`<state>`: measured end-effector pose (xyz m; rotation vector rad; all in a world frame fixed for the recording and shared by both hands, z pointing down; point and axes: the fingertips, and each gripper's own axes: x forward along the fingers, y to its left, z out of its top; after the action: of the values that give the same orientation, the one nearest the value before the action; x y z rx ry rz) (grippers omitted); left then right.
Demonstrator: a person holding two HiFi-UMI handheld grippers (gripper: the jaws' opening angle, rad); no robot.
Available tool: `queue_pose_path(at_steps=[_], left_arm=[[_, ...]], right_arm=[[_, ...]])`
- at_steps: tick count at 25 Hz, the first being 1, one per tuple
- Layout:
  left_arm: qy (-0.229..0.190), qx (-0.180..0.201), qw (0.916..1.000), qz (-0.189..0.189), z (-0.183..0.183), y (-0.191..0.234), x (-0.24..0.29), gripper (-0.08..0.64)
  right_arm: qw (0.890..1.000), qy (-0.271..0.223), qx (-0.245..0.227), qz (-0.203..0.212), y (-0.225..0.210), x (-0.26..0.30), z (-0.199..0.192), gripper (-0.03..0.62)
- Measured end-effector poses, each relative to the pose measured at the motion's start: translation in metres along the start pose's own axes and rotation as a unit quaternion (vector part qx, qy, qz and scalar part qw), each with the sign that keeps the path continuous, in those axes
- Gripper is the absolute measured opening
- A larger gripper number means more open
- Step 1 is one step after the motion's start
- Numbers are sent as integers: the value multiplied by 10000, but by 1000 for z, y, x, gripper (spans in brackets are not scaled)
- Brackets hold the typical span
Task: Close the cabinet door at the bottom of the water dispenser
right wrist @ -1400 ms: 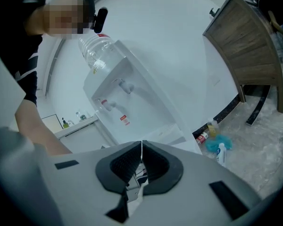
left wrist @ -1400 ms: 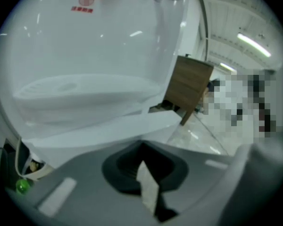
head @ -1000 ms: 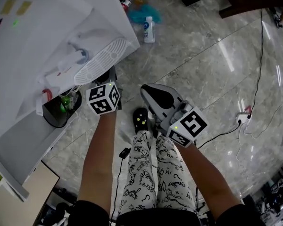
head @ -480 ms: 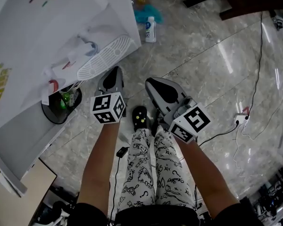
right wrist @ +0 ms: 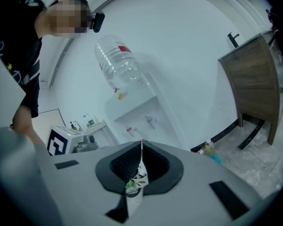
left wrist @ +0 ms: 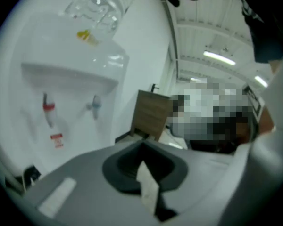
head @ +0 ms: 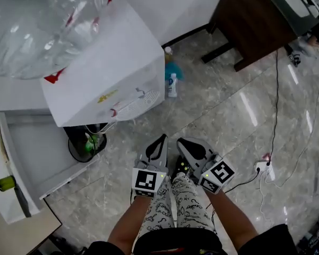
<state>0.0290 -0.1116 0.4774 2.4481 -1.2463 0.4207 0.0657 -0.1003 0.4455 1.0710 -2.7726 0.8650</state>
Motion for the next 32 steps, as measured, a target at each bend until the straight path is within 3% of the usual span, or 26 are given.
queue_pose_path(at_steps=[4,7,11,15,19,25,32], left_arm=[[-381,534,9976,-227,70,-34,-59,-2],[-342,577,9977,-2,111,-41,-108,-2],[-695,319,9965,330,165,-44,-152,-2],[-912,520,9935,436,205,-44,-175,-2],[-866,610,9932,490,211,-56,-193,-2],[-696,649,9937,592,202,-60,-207,-2],[-836,601,9924,671,198,-58,-211,-2]], right_arm=[[9994,-325,-103,-73,46,-32,57,17],[9970,-744,-51,205,93,-54,107,17],[9951,-854,-294,399,133,-80,147,17],[9904,-1035,-429,809,160,-86,181,17],[9882,-1068,-429,1009,175,-100,191,17],[9926,-845,-100,866,177,-104,177,17],[9939,-627,-292,863,178,-105,166,17]])
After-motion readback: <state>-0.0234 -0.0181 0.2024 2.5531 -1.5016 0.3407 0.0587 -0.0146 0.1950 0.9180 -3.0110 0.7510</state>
